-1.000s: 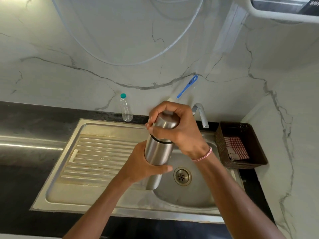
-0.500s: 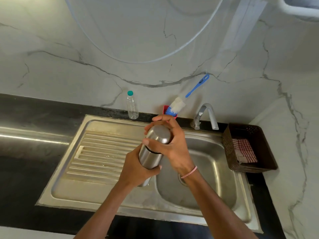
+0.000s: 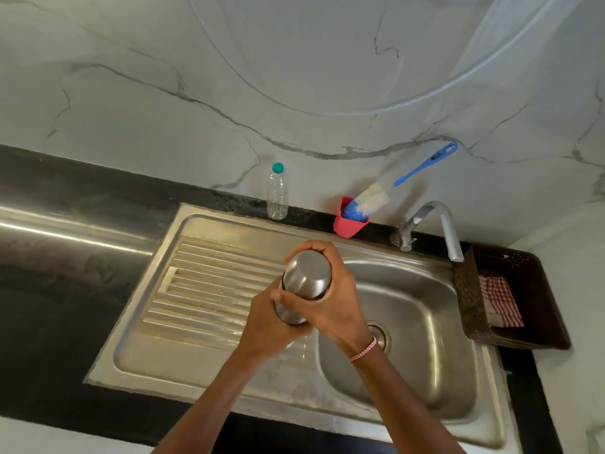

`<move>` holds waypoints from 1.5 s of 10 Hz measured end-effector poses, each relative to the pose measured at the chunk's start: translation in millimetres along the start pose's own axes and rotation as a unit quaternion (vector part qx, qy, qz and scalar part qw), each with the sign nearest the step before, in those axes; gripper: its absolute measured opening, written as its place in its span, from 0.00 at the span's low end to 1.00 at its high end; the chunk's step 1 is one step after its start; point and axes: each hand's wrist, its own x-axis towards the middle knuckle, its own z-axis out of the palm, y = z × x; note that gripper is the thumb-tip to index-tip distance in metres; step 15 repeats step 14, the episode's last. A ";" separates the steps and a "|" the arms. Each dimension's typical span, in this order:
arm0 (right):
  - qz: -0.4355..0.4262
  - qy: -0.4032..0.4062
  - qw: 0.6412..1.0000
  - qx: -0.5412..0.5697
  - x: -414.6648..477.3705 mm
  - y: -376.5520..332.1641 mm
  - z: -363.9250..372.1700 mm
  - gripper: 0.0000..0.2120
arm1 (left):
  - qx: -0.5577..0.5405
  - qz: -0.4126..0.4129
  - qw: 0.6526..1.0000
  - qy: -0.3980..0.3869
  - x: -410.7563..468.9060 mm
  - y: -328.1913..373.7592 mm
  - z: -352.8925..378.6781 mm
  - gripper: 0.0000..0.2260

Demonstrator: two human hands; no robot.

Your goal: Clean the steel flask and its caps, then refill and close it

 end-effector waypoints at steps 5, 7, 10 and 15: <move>0.065 0.076 0.981 -0.168 115.0 48.6 25.6 0.30 | 0.110 -0.091 0.988 -0.059 67.5 -69.1 -3.2 0.47; 0.087 0.077 0.974 -0.197 144.9 78.0 40.6 0.33 | 0.073 -0.106 0.985 -0.119 91.7 -82.2 -4.6 0.46; 0.104 0.043 0.969 -0.221 155.2 98.2 48.7 0.35 | 0.049 -0.143 0.978 -0.140 106.3 -95.3 -2.1 0.44; 0.091 -0.013 0.972 -0.218 157.2 87.0 34.4 0.34 | 0.020 -0.103 0.992 -0.067 101.6 -70.6 -6.9 0.36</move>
